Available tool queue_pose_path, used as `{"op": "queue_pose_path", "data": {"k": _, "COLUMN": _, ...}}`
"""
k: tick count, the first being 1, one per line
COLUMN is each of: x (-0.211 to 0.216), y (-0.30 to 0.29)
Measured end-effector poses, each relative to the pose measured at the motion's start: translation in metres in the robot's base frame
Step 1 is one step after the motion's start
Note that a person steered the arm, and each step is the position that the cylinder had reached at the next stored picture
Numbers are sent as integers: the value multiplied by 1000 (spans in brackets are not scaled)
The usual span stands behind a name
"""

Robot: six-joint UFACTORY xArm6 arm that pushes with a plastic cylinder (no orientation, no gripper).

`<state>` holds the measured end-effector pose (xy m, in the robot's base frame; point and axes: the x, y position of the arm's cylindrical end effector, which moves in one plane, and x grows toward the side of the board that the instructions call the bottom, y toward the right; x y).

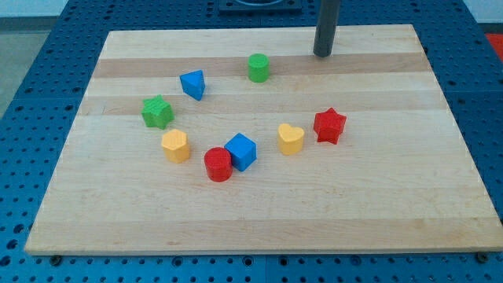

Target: Move the red star and yellow heart rowards the center of the board

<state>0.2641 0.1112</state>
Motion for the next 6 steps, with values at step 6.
{"op": "queue_pose_path", "data": {"k": 6, "x": 218, "y": 50}}
